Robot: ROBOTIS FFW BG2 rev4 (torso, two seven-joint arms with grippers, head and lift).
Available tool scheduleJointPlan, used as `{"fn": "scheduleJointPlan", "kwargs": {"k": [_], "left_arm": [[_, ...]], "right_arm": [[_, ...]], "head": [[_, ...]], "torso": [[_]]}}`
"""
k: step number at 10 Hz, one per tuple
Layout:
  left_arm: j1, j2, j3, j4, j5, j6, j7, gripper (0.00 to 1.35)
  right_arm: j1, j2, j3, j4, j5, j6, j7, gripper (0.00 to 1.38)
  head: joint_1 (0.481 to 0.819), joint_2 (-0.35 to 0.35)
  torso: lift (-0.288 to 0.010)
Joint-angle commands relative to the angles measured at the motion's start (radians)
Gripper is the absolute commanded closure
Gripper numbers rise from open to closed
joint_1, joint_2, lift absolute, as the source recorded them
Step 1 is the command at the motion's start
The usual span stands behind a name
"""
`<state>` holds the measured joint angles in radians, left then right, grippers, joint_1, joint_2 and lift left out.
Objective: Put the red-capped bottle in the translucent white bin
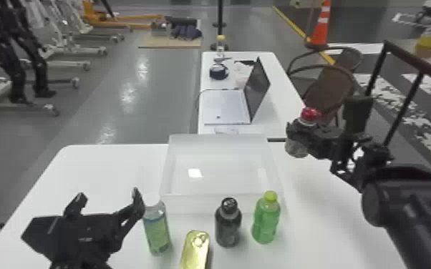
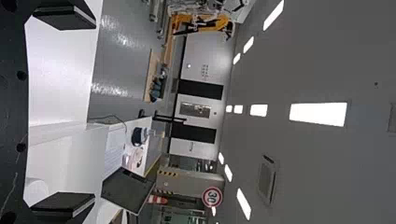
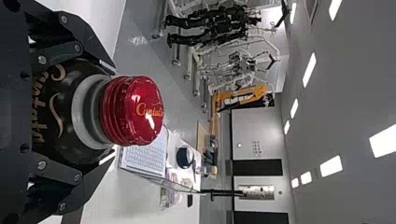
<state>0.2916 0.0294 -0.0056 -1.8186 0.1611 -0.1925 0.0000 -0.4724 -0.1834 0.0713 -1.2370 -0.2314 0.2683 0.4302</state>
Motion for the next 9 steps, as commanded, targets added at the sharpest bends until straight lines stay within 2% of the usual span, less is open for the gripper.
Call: {"fn": "scheduleJointPlan", "kwargs": {"k": [1,3,5,7,9], "left_arm": [[-0.005,0.006,-0.005,0.005,0.0,0.002,0.0,0.01],[-0.008,0.009,-0.007,0.01,0.002,0.004,0.0,0.01],[-0.012,0.018,-0.013,0.015,0.005,0.01,0.0,0.01],[-0.014,0.024,-0.011,0.016,0.011,0.013,0.0,0.01],[-0.014,0.026,-0.011,0.021,0.02,0.008,0.0,0.01]], "right_arm": [[-0.061,0.025,0.053,0.128,-0.049,-0.046,0.001,1.27],[-0.121,0.064,0.122,0.245,-0.083,-0.1,-0.005,1.27],[-0.161,0.088,0.19,0.307,-0.103,-0.115,-0.028,1.27],[-0.178,0.099,0.255,0.366,-0.126,-0.115,-0.047,1.27],[-0.183,0.096,0.312,0.398,-0.131,-0.113,-0.05,1.27]], "head": [[0.549,0.0],[0.549,0.0],[0.549,0.0],[0.549,0.0],[0.549,0.0]], "torso": [[-0.1],[-0.1],[-0.1],[-0.1],[-0.1]]}}
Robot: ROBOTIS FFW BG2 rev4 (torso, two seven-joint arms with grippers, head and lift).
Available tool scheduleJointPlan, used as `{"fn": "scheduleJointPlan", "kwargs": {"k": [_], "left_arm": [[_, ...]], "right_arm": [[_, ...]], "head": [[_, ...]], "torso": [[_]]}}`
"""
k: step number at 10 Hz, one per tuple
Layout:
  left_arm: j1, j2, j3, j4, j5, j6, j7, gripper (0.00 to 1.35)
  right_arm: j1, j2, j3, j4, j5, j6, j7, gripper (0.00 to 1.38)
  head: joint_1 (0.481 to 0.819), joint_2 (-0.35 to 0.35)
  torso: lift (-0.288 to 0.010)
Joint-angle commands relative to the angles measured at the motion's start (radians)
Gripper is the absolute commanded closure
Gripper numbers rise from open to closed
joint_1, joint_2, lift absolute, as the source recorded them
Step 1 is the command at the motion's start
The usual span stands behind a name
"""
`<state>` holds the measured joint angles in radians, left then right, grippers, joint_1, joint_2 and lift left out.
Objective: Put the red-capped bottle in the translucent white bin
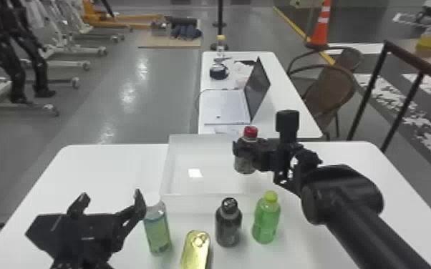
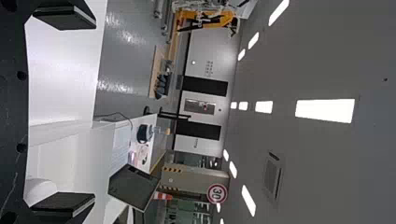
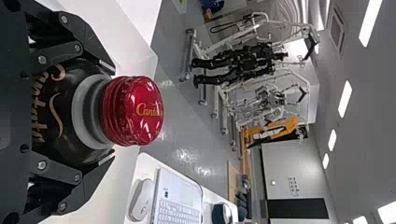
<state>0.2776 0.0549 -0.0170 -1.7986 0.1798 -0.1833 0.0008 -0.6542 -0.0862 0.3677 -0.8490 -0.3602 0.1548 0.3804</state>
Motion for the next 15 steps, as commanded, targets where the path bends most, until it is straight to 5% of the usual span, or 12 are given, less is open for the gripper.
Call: {"fn": "scheduleJointPlan", "kwargs": {"k": [1,3,7,15], "left_arm": [[-0.002,0.003,0.0,0.001,0.001,-0.002,-0.001,0.01],[-0.002,0.005,0.0,0.001,0.001,-0.004,0.001,0.01],[0.002,0.006,0.0,-0.001,-0.005,-0.004,0.001,0.01],[0.003,0.006,0.0,-0.002,-0.006,-0.005,-0.001,0.01]], "right_arm": [[-0.001,-0.001,0.019,0.021,-0.003,0.0,0.0,1.27],[-0.001,-0.006,0.02,0.027,-0.006,-0.001,0.0,1.16],[0.001,-0.009,0.017,0.024,-0.016,-0.029,0.0,0.0],[0.005,-0.012,0.014,0.024,-0.031,-0.04,0.0,0.03]], "head": [[0.549,0.0],[0.549,0.0],[0.549,0.0],[0.549,0.0]], "torso": [[-0.1],[-0.1],[-0.1],[-0.1]]}}
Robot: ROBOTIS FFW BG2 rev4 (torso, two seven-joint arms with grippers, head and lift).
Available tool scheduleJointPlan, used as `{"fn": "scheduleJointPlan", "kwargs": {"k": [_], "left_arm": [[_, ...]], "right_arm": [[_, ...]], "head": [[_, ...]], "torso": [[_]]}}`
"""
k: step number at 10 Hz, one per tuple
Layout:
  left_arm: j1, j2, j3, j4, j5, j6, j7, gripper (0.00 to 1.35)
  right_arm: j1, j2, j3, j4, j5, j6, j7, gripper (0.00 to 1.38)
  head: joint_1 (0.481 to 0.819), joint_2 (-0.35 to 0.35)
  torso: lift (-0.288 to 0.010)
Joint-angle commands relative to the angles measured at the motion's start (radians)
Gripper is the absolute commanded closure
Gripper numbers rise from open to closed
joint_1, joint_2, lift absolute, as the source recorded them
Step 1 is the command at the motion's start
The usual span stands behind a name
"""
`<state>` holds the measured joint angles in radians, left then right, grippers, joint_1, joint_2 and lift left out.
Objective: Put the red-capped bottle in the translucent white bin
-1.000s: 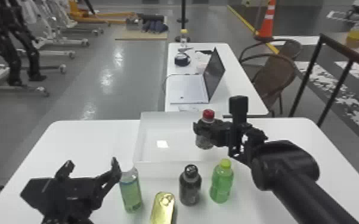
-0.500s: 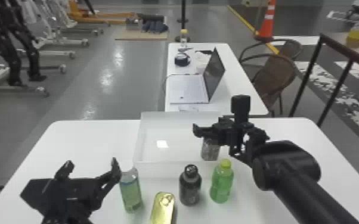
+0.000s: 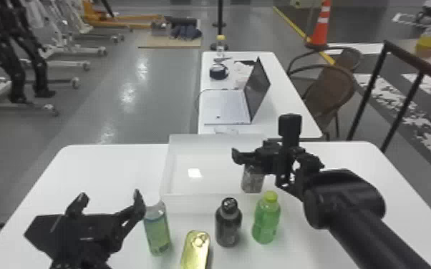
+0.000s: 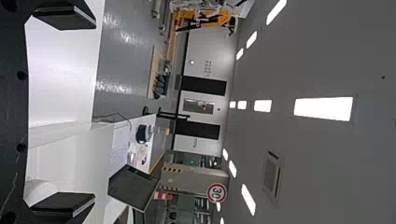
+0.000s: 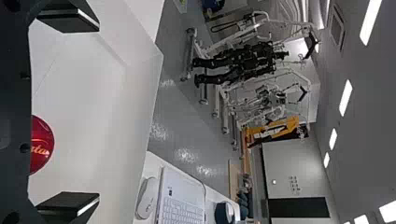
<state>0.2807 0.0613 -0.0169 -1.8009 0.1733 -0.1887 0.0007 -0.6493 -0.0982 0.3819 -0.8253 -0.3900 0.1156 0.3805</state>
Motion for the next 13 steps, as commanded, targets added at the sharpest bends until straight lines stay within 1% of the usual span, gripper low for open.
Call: {"fn": "scheduleJointPlan", "kwargs": {"k": [1,2,3,4,5,6,8,9,10,11,12,13], "left_arm": [[0.0,0.0,0.0,0.0,0.0,0.0,0.001,0.01],[0.0,0.0,0.0,0.0,0.0,-0.002,-0.001,0.01],[0.002,-0.002,0.0,-0.002,-0.002,-0.005,0.001,0.01],[0.003,-0.003,-0.002,-0.002,-0.005,-0.006,0.001,0.01],[0.005,-0.006,0.0,-0.008,-0.012,-0.008,0.001,0.01],[0.006,-0.009,0.003,-0.018,-0.021,-0.003,0.002,0.01],[0.011,-0.015,0.008,-0.025,-0.041,-0.008,0.007,0.01],[0.02,-0.025,0.012,-0.025,-0.054,-0.021,0.013,0.01],[0.029,-0.035,0.02,-0.028,-0.069,-0.037,0.015,0.01],[0.054,-0.051,0.032,-0.035,-0.087,-0.057,0.025,0.01],[0.084,-0.064,0.046,-0.035,-0.103,-0.091,0.042,0.01],[0.115,-0.064,0.051,-0.035,-0.123,-0.11,0.047,0.01]], "right_arm": [[0.002,0.0,0.0,0.0,-0.004,-0.011,0.001,0.04],[0.011,-0.005,0.0,-0.012,-0.018,-0.03,0.001,0.08],[0.045,-0.014,-0.031,-0.081,-0.009,-0.025,0.001,0.09],[0.108,-0.021,-0.095,-0.212,0.028,0.018,0.001,0.09],[0.186,-0.031,-0.156,-0.37,0.072,0.082,-0.006,0.09],[0.264,-0.04,-0.199,-0.515,0.074,0.134,-0.031,0.09],[0.461,-0.04,-0.298,-0.769,0.083,0.142,-0.075,0.09],[0.579,-0.04,-0.319,-0.862,0.088,0.108,-0.109,0.09],[0.686,-0.035,-0.339,-0.934,0.085,0.088,-0.127,0.09],[0.787,-0.021,-0.345,-0.963,0.071,0.072,-0.132,0.09],[0.85,-0.008,-0.35,-0.983,0.077,0.046,-0.132,0.09],[0.899,-0.006,-0.36,-1.003,0.082,0.018,-0.132,0.09]], "head": [[0.549,0.0],[0.549,0.0],[0.549,0.0],[0.549,0.0],[0.549,0.0],[0.549,0.0],[0.549,0.0],[0.549,0.0],[0.549,0.0],[0.549,0.0],[0.549,0.0],[0.549,0.0]], "torso": [[-0.1],[-0.1],[-0.1],[-0.1],[-0.1],[-0.1],[-0.1],[-0.1],[-0.1],[-0.1],[-0.1],[-0.1]]}}
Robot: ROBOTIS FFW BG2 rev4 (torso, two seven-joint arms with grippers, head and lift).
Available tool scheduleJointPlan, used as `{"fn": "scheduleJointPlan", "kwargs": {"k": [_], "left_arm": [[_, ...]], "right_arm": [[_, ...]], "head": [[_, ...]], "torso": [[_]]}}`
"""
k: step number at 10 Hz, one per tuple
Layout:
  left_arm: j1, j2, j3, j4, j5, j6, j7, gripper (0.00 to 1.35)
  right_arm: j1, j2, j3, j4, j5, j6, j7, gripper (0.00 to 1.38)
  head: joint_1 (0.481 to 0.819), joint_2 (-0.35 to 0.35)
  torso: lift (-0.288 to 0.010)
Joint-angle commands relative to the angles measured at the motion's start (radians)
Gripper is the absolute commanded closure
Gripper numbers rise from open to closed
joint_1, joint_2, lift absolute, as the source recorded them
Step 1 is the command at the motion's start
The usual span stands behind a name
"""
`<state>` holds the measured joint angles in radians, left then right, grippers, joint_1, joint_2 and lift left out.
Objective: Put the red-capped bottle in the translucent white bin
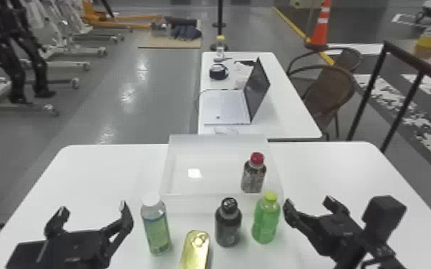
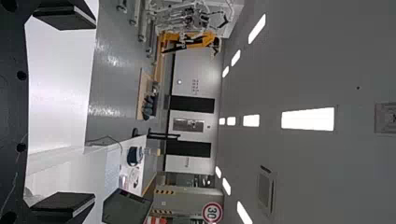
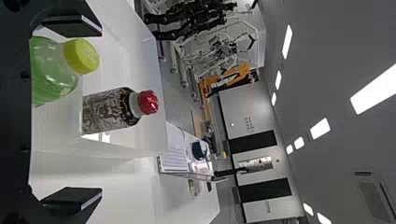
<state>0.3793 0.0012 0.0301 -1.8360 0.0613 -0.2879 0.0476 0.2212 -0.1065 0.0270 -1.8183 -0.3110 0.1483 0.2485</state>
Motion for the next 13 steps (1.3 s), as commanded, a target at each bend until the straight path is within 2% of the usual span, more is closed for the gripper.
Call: {"fn": "scheduleJointPlan", "kwargs": {"k": [1,5,13], "left_arm": [[0.052,-0.004,0.001,0.0,-0.017,-0.019,0.003,0.01],[0.141,-0.004,-0.001,0.0,-0.034,-0.048,0.015,0.01],[0.128,-0.004,-0.001,0.003,-0.054,-0.051,0.023,0.01]], "right_arm": [[0.072,0.002,-0.013,-0.029,0.021,-0.039,0.0,0.09],[0.193,-0.001,-0.024,-0.049,0.05,-0.125,0.0,0.09],[0.179,0.002,-0.022,-0.036,0.053,-0.128,0.002,0.09]], "head": [[0.549,0.0],[0.549,0.0],[0.549,0.0]], "torso": [[-0.1],[-0.1],[-0.1]]}}
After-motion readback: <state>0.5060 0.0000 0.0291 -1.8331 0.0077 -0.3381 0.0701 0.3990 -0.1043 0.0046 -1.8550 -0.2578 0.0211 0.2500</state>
